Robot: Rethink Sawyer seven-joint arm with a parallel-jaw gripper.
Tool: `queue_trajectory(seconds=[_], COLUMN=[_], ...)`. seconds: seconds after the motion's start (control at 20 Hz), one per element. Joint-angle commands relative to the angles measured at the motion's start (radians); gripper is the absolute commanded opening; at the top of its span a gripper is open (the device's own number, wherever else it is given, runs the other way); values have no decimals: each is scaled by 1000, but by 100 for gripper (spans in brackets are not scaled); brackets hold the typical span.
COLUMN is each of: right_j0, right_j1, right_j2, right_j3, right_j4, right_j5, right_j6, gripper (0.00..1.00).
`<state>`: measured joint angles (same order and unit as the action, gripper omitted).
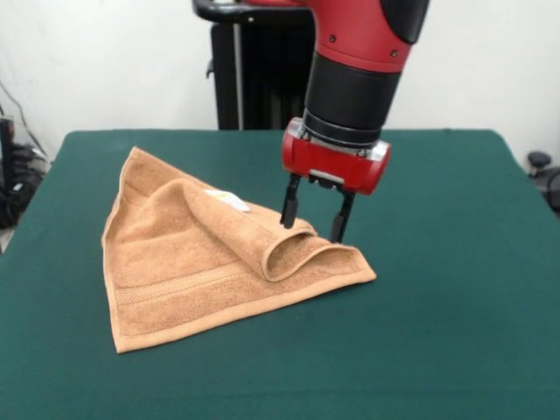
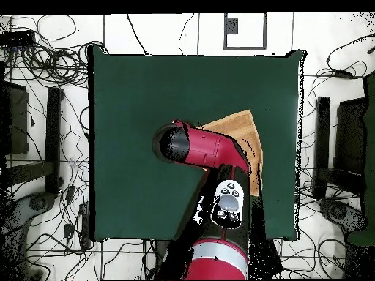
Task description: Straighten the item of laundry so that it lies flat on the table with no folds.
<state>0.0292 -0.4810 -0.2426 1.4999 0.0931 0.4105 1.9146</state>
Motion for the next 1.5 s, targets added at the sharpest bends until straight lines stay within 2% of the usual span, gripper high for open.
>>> queue_trajectory(seconds=[0.05, 1.05, 1.5], right_j0=[27, 56, 86], right_j1=[10, 20, 68], right_j2=[49, -6, -42], right_j3=[81, 63, 21], right_j4=[1, -18, -12], right_j5=[138, 199, 210], right_j6=[135, 160, 185], gripper=[100, 100, 100])
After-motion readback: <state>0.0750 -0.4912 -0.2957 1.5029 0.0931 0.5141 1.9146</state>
